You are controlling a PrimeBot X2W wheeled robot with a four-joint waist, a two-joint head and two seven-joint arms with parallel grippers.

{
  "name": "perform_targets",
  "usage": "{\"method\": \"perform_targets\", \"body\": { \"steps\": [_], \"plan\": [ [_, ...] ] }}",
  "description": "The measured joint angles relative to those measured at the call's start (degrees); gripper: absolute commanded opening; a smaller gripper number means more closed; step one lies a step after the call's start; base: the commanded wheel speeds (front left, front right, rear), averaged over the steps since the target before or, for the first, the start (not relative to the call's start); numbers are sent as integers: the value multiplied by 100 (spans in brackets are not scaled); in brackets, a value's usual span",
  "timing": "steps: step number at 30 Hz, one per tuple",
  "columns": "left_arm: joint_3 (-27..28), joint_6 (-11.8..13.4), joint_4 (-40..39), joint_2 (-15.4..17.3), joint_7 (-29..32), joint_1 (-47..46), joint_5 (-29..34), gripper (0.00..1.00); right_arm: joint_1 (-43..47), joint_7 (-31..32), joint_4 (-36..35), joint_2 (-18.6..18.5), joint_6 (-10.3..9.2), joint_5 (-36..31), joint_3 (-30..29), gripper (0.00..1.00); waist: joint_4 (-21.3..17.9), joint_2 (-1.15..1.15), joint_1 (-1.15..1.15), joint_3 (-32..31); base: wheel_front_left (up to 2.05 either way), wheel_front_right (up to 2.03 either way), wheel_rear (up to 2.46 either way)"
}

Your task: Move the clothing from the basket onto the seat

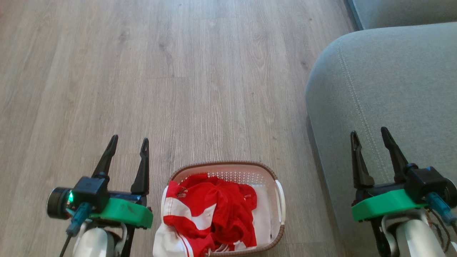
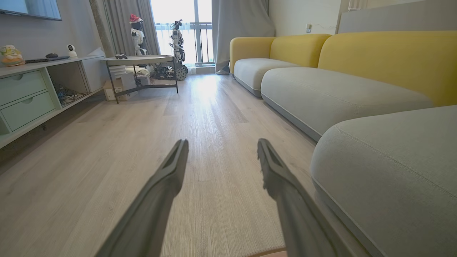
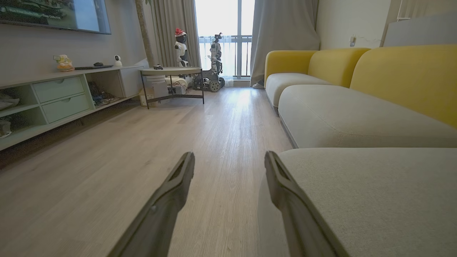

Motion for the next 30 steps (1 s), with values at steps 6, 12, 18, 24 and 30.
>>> {"method": "perform_targets", "body": {
  "steps": [6,12,18,24,30],
  "plan": [
    [2,0,23,0,0,-1,-1,100,-2,0,0,0,0,1,0,100,-38,0,0,49,0,0,0],
    [7,-1,63,0,-1,-14,-19,100,-30,0,-4,0,0,1,4,100,-112,0,0,131,0,0,0],
    [0,-9,225,-1,-1,-131,-62,100,-222,0,-82,1,0,2,-4,100,-248,0,0,262,0,0,0],
    [-4,-56,444,-1,-1,-275,-114,100,-268,0,-165,4,0,38,-9,100,-427,0,0,502,0,0,0],
    [-31,-111,816,38,-1,-583,-156,100,-581,0,-294,13,0,55,47,100,-650,0,0,891,0,0,0]
  ]
}}
